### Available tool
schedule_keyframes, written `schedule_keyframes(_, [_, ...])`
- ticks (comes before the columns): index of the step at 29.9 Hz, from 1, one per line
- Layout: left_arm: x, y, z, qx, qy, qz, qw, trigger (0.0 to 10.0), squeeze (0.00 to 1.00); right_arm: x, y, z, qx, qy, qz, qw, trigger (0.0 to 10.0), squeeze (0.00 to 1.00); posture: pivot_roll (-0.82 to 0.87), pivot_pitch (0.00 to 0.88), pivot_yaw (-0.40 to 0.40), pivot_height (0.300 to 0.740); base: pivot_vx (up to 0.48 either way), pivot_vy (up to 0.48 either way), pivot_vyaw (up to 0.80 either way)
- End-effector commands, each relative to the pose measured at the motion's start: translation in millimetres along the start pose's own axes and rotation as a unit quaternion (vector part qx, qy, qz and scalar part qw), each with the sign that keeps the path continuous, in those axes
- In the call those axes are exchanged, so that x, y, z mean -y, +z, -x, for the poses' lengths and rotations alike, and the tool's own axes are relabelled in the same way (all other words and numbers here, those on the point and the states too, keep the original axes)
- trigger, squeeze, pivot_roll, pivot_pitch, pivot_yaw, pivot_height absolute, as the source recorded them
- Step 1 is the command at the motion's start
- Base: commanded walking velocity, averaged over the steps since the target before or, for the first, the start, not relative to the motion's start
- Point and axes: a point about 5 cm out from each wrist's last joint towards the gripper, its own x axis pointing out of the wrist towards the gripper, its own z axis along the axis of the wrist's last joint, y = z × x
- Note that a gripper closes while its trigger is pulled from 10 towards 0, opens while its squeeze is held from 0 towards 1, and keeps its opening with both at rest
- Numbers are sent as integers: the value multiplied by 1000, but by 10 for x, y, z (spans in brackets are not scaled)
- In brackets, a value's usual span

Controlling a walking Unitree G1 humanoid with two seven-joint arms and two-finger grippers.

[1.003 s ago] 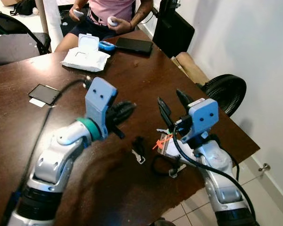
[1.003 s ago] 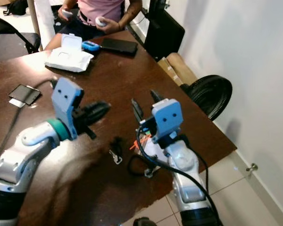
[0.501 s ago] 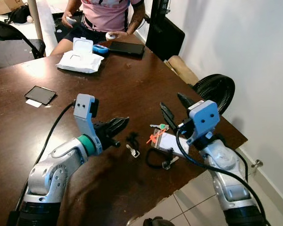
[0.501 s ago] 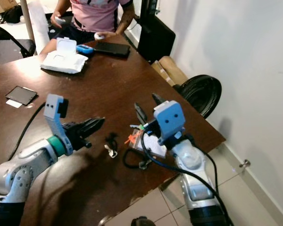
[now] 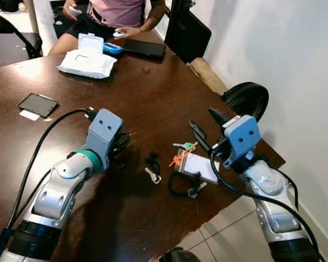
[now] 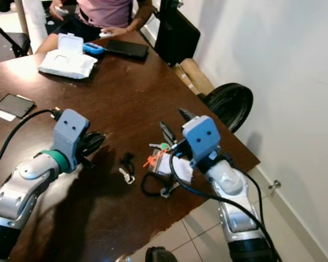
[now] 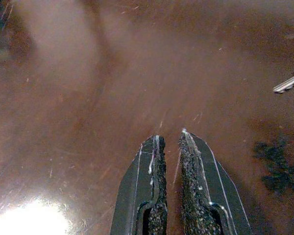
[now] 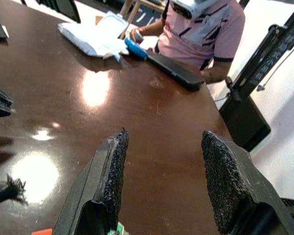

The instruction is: Hang keys on a hook

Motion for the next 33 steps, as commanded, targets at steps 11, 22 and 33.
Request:
schedule_keyframes(11, [365, 178, -222, 16, -153, 51, 987, 10000, 0, 59, -124, 264, -41, -20, 0, 999, 10000, 0, -66, 198, 45, 740, 0, 0, 0])
schedule_keyframes(22, [605, 213, -245, 18, -205, -38, 978, 10000, 0, -48, -184, 332, -62, 23, 5, 998, 10000, 0, -58, 201, 77, 740, 0, 0, 0])
schedule_keyframes(33, [429, 212, 93, 24, -157, -128, 979, 10000, 43, -114, -102, 348, -49, 35, -5, 998, 10000, 0, -34, 203, 77, 740, 0, 0, 0])
